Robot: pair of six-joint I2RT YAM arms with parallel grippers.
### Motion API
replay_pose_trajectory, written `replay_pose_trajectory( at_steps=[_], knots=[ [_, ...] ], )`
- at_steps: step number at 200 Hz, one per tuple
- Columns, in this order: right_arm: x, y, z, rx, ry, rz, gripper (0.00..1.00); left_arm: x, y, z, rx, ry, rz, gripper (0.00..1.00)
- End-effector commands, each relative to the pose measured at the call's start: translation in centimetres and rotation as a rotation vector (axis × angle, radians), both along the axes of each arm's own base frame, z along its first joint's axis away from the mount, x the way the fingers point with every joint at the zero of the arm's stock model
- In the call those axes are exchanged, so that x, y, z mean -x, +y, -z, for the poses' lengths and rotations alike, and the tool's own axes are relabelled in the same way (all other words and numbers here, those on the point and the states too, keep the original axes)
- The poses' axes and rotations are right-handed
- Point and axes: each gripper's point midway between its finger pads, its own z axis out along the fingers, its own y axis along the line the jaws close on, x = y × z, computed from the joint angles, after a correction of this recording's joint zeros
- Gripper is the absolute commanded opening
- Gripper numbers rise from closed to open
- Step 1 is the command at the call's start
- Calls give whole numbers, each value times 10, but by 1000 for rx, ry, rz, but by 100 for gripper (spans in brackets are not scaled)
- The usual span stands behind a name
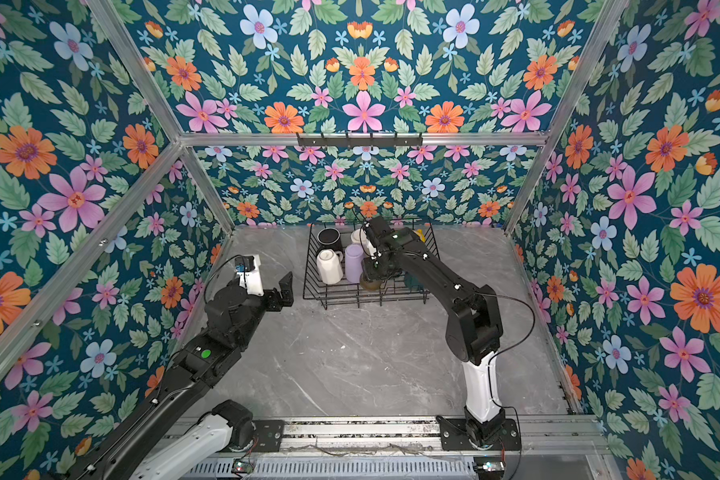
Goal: Load the cups into the dish rack
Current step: 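Carry the olive glass over the rack with the right gripper, then lower the olive glass upside down into the rack and open the right gripper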
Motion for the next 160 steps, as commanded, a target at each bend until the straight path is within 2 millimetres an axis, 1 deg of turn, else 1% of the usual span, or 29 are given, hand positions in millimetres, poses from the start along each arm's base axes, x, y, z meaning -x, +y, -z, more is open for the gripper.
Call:
replay_pose_trajectory(
  at_steps=[1, 35, 95, 160],
  knots=[
    [0, 0, 8, 50, 5, -16, 0, -1, 3, 0, -12, -1, -15, 100],
    [-6, 4, 25, 95, 15, -19, 0, -2, 5, 1, -12, 1, -22, 100],
    [-9, 7, 48, 168, 31, -29, 0, -3, 7, 4, -10, 5, -27, 100],
    [-9, 6, 64, 194, 58, -25, 0, -2, 9, 5, -9, 6, -33, 100]
  ],
)
